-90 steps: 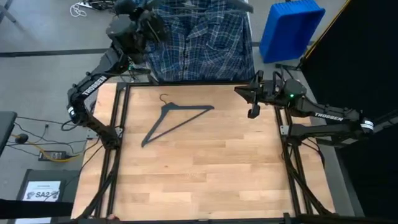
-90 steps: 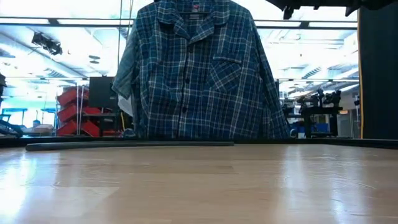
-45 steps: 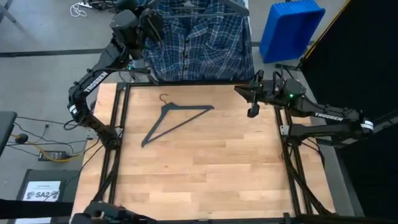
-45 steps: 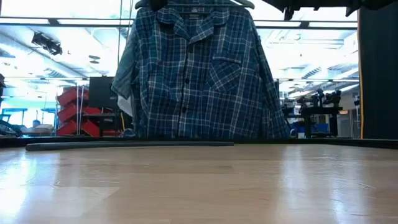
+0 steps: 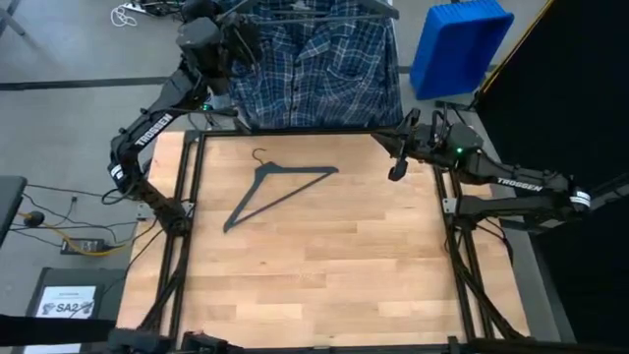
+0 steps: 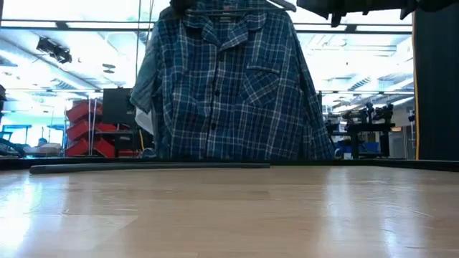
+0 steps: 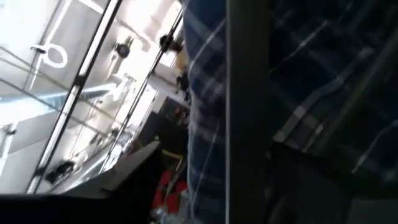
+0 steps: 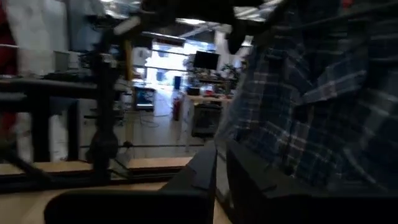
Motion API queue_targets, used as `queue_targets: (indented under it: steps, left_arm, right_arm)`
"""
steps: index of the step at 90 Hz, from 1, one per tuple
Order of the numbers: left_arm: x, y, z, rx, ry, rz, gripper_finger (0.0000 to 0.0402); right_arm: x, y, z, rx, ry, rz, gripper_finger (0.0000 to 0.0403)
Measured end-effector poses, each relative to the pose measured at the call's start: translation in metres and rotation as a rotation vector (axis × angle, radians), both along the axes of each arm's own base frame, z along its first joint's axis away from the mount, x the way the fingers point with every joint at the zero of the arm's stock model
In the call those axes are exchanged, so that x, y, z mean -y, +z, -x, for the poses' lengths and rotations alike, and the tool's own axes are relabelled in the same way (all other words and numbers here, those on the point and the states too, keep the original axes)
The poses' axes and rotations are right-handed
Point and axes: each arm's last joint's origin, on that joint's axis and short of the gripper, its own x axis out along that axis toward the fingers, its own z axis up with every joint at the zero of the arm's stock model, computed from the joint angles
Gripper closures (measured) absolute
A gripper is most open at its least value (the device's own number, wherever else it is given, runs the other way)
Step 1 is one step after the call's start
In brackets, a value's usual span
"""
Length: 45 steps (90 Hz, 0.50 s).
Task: Hang clothes
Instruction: Hang the black hanger on the hanging rack
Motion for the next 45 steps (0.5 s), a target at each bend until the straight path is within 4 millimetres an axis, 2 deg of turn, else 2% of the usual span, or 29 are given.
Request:
queue_targets:
  steps: [10,26,34,45]
  left_arm:
    - [0.014,0.004,0.0,-0.019,0.058,0.003,0.008]
    - [0.052,0.007,0.002,0.077,0.117,0.055,0.0077]
    - [0.074,-0.004,0.003,0.088,0.067,0.125,0.0077]
    - [0.102,-0.033,0.008,0.081,-0.022,0.278,0.0078]
  right_arm:
    - [0.001,-0.001,0.0,-0.009,-0.021,-0.008,0.0378]
    - [0.004,-0.009,-0.004,-0.064,-0.067,-0.049,0.0369]
    - [0.006,-0.016,-0.009,-0.1,-0.078,-0.094,0.0367]
    - [0.011,-0.027,-0.021,-0.136,-0.069,-0.149,0.0367]
